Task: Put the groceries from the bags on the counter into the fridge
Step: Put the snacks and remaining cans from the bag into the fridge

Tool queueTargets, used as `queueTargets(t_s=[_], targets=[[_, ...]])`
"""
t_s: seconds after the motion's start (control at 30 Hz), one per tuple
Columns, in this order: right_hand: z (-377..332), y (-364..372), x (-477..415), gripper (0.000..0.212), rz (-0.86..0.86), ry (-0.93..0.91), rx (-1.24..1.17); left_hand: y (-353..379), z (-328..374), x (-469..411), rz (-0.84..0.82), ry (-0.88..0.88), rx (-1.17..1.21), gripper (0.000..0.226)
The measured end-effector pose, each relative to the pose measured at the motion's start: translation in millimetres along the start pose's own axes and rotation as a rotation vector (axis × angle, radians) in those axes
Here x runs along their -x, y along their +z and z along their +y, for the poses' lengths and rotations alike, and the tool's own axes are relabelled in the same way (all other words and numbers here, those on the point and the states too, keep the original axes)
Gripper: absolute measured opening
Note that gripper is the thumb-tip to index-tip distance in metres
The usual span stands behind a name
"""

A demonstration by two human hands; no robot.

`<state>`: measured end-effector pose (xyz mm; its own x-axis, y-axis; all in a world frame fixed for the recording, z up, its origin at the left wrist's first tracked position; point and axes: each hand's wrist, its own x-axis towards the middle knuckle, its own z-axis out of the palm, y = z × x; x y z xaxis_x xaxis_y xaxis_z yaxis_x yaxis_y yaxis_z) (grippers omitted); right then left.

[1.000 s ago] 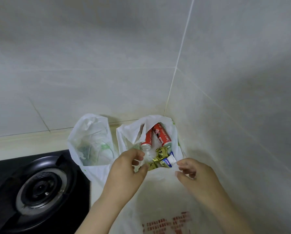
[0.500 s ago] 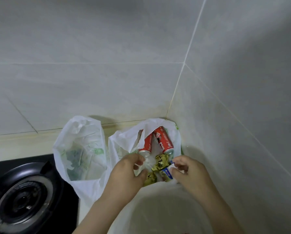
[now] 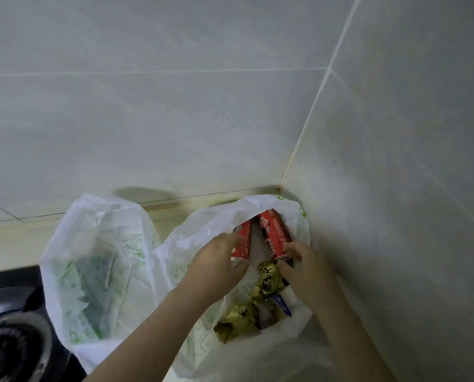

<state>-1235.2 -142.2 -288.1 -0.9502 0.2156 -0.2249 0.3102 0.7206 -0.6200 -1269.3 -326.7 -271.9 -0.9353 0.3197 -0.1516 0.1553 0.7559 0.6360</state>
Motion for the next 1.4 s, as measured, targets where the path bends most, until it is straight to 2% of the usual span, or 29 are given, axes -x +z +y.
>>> queueTargets(t_s=[0.27,0.4,0.6,0.73,0.87,1.03,1.2,1.4], targets=[[7.5,16.8,-31.5,0.032,0.021,-0.019,0.043,5.0,-21.5,-27.2,0.056,-0.071,-0.016,0.059],[15.9,28.6,-47.6,0.048,0.014,-0.022,0.065,5.1,-31.5,-34.8,0.087,-0.068,-0.001,0.064],[22.2,42.1,-62.8,0.069,0.043,-0.025,0.14,9.0,-39.2,-43.4,-0.017,-0.139,0.027,0.075],[23.7,47.7,-70.7,0.066,0.073,-0.011,0.206,13.2,-39.0,-42.6,-0.035,-0.145,0.004,0.075],[21.6,54.8,-73.3,0.062,-0.009,0.026,0.183,19.7,-37.3,-42.6,-0.027,-0.139,-0.016,0.074],[27.4,57.4,-62.1,0.039,-0.079,0.089,0.207,29.8,-35.8,-43.8,-0.014,-0.142,-0.024,0.067],[40.7,67.0,-38.0,0.05,-0.108,0.111,0.154,45.0,-41.7,-45.6,-0.017,-0.198,-0.023,0.06],[44.1,70.0,-30.5,0.05,-0.075,0.116,0.112,59.4,-39.7,-60.3,-0.013,-0.332,0.023,0.058]])
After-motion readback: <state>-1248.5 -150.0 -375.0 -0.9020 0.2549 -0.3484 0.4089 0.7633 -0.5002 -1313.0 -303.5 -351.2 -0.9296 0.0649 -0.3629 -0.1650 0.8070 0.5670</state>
